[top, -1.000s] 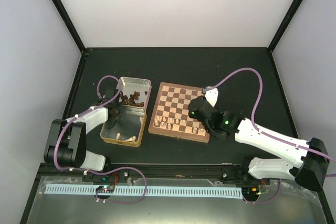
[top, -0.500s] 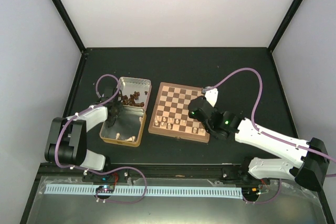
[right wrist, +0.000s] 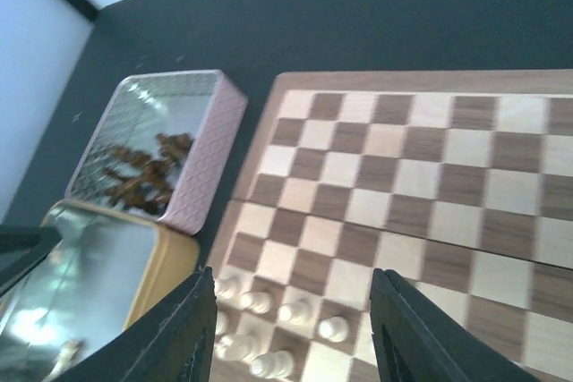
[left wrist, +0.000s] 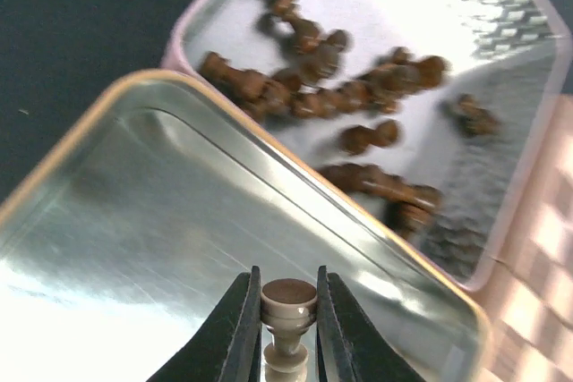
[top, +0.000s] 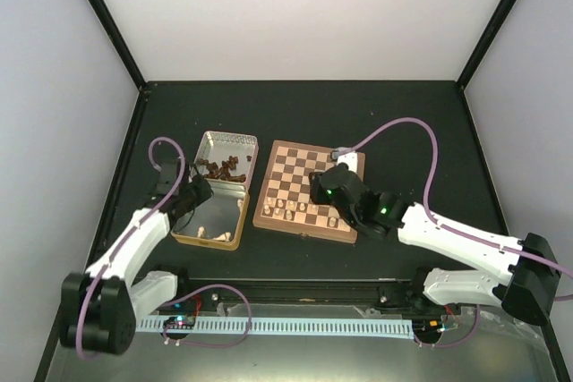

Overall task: Set up the chess pieces on the board
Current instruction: Pick up the chess piece from the storage box, then place the chess piece on the chessboard, then pick up the chess piece from the storage box.

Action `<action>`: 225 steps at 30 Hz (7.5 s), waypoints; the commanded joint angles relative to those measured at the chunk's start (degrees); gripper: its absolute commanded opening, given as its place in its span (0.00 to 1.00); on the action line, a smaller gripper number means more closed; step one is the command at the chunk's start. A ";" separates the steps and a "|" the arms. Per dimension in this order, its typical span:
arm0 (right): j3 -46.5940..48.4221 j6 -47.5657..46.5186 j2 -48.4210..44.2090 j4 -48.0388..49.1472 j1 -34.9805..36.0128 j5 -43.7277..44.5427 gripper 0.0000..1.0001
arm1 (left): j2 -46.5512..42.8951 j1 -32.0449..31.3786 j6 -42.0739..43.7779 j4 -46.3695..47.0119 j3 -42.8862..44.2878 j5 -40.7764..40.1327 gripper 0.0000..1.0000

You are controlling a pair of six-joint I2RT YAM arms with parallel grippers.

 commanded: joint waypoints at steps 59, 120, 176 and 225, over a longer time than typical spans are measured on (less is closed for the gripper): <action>14.75 -14.15 19.26 12.95 2.09 -27.84 0.01 | -16.79 -7.77 -34.68 6.40 1.76 34.30 0.38; 26.08 -27.18 38.60 -40.58 -10.54 -25.40 0.05 | -23.13 -7.95 23.19 -6.07 10.74 10.35 0.75; 25.35 -20.18 30.51 -36.36 -10.53 -17.10 0.28 | -22.23 -7.95 16.43 -6.98 5.85 9.25 0.76; 23.09 -13.62 21.53 -31.03 -10.59 -14.73 0.32 | 15.82 -8.13 9.03 -1.40 2.83 11.53 0.18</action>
